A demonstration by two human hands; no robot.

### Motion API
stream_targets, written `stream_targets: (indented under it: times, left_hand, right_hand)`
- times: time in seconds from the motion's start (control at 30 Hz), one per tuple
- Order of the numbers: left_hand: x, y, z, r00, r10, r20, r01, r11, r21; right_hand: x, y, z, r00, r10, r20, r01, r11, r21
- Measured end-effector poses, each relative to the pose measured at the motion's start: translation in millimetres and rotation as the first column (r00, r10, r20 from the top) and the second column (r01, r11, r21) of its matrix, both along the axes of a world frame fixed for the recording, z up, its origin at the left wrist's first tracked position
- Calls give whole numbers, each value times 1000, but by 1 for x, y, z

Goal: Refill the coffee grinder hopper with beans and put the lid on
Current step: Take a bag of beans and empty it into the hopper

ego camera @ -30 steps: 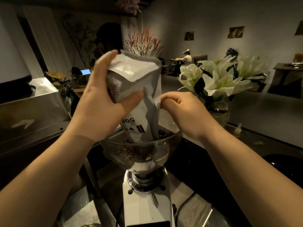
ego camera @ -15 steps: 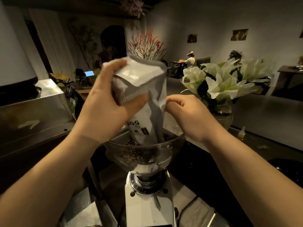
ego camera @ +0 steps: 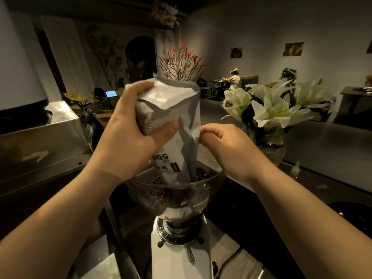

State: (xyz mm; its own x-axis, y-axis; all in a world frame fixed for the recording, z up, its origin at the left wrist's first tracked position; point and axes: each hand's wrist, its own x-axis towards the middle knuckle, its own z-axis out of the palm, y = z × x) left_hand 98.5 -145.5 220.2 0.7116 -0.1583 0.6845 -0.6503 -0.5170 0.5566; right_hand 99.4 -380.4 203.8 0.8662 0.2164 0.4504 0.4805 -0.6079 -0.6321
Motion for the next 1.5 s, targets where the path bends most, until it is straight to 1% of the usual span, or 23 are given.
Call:
stream_targets:
  times: [0.07, 0.17, 0.23, 0.3, 0.33, 0.4, 0.5, 0.57, 0.63, 0.7, 0.73, 0.8, 0.87, 0.97, 1.03, 1.1, 1.17, 1.23, 1.3, 1.37, 1.43, 1.5]
  left_hand:
    - [-1, -1, 0, 1000, -8, -10, 8, 1000, 20]
    - [-1, 0, -1, 1000, 2, 15, -2, 999, -37]
    - [-1, -2, 0, 1000, -9, 1, 9, 1000, 15]
    - [-1, -2, -1, 1000, -7, 22, 7, 1000, -23]
    - [-1, -1, -1, 1000, -7, 21, 8, 999, -41]
    - [-2, -2, 0, 1000, -15, -2, 15, 1000, 1]
    - [-1, -1, 0, 1000, 9, 20, -8, 998, -59]
    - [-2, -3, 0, 1000, -11, 9, 12, 999, -32]
    - [-2, -2, -1, 1000, -7, 29, 8, 998, -58]
    - [-3, -3, 1, 1000, -17, -1, 17, 999, -29]
    - [-2, -4, 0, 1000, -11, 9, 12, 999, -31]
    - [-2, -3, -1, 999, 4, 36, 0, 994, -105]
    - [-2, -4, 1, 1000, -17, 13, 19, 986, -167]
    - [-1, -3, 7, 999, 39, 24, -30, 952, -304]
    - [0, 0, 13, 998, 50, -26, -56, 895, -443]
    - [1, 6, 19, 993, 37, -109, -91, 830, -550]
    - [2, 12, 26, 984, -15, -177, -105, 751, -651]
    - [3, 19, 32, 973, -76, -219, -111, 678, -727]
    - [1, 27, 36, 965, -122, -233, -105, 634, -766]
    - [-1, 33, 38, 955, -175, -239, -80, 623, -778]
    - [-5, 41, 38, 950, -200, -239, -62, 631, -773]
    - [-9, 50, 36, 953, -194, -232, -56, 641, -766]
  right_hand:
    - [-1, 0, 2, 1000, 9, -7, -10, 999, -52]
    - [-1, 1, 4, 1000, 8, -21, -9, 996, -83]
    - [-2, 1, 4, 1000, -3, -16, 2, 996, -90]
    - [-2, 1, 3, 1000, -7, -12, 5, 995, -98]
    - [-2, 1, 3, 1000, -4, -17, 3, 995, -99]
    - [-3, 1, 4, 1000, -10, -26, 7, 996, -92]
    - [-2, 1, 4, 1000, -2, -27, 0, 996, -90]
    - [-1, 0, 3, 1000, 6, -18, -7, 997, -82]
    - [0, 0, 2, 1000, 7, -27, -9, 998, -67]
    - [0, -1, 2, 1000, 0, -27, -1, 998, -67]
    - [1, -1, 1, 1000, -3, -31, 1, 997, -72]
    - [3, -2, 1, 999, 3, -37, -6, 994, -105]
    - [3, -2, 4, 999, 5, -48, -12, 990, -143]
    - [3, -2, 12, 994, 17, -108, -41, 974, -222]
    - [5, -4, 18, 988, 50, -145, -86, 963, -255]
    - [4, -5, 24, 987, 65, -149, -106, 953, -285]
    - [4, -4, 31, 993, 69, -96, -96, 945, -312]
    - [4, 0, 37, 999, 53, 8, -47, 935, -351]
    - [2, 4, 44, 993, 32, 114, 17, 915, -403]
    - [2, 7, 48, 987, 38, 155, 32, 904, -426]
    - [3, 7, 49, 989, 43, 139, 19, 910, -415]
    - [5, 4, 48, 996, 56, 74, -28, 941, -337]
